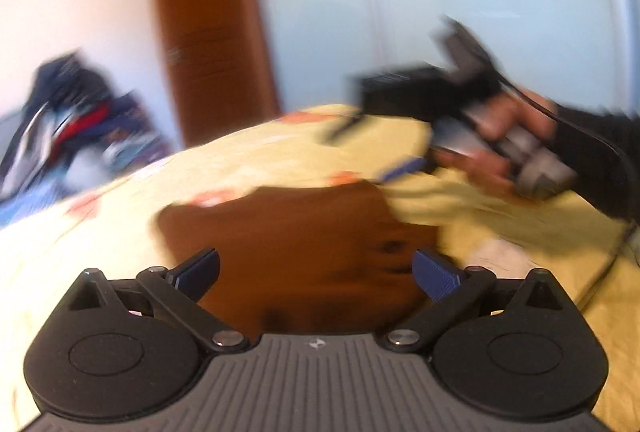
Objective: Fold small clothes
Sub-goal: 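Fold the held sweater edge over with the left gripper and release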
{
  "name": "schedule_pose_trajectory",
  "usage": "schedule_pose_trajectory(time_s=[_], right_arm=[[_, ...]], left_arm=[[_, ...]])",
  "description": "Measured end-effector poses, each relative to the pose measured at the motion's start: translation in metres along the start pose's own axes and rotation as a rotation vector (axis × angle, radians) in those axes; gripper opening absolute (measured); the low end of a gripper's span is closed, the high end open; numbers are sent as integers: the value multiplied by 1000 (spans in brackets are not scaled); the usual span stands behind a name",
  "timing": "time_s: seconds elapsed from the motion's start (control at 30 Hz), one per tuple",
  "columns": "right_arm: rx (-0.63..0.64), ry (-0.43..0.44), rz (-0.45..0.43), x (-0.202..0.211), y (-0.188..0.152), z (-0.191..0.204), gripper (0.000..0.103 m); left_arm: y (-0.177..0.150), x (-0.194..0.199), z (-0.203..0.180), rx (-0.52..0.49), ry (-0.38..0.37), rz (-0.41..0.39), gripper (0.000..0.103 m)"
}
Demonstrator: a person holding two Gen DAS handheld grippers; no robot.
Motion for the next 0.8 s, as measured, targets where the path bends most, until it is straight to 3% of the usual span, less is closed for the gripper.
schedule_pose_trajectory(time_s=[0.07,0.13,0.23,0.33,0.37,0.4,0.43,0.47,0.53,0.7,0.8], right_arm=[[24,-28,54,-15,-4,-1,96],[29,-37,103,-33,-13,0,94],[45,-2,105,-44,-17,10,94],[3,19,111,-52,-15,11,85],[-7,24,111,-54,-15,11,80],[-15,27,126,-56,-17,10,56],[-26,22,153,-60,-20,8,34],[-26,12,167,-64,-24,7,34],[-15,16,147,-63,-26,10,33],[18,80,119,-68,-21,42,33],[29,133,119,-90,-17,68,33]], left_arm=[[2,-15,38,116,62,48,103],[1,-37,79,314,74,95,103],[-10,-79,136,716,-16,209,102],[-18,-120,157,911,-131,289,94],[-16,-131,153,923,-154,295,85],[-12,-141,149,921,-168,305,53],[-14,-154,150,935,-159,349,31],[-18,-162,150,954,-148,380,20],[-11,-159,149,919,-127,361,16],[16,-125,155,711,-94,258,14],[36,-103,183,653,-9,186,15]])
Point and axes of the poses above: each gripper's, at about its wrist camera, not at the fingertips, and x roughly against the way its jaws point, z to its left, y to its top, the point moved 6 cm from there along -x, roughly the way its jaws point, and after that the axes turned 6 degrees about x, right-handed, at the moved point
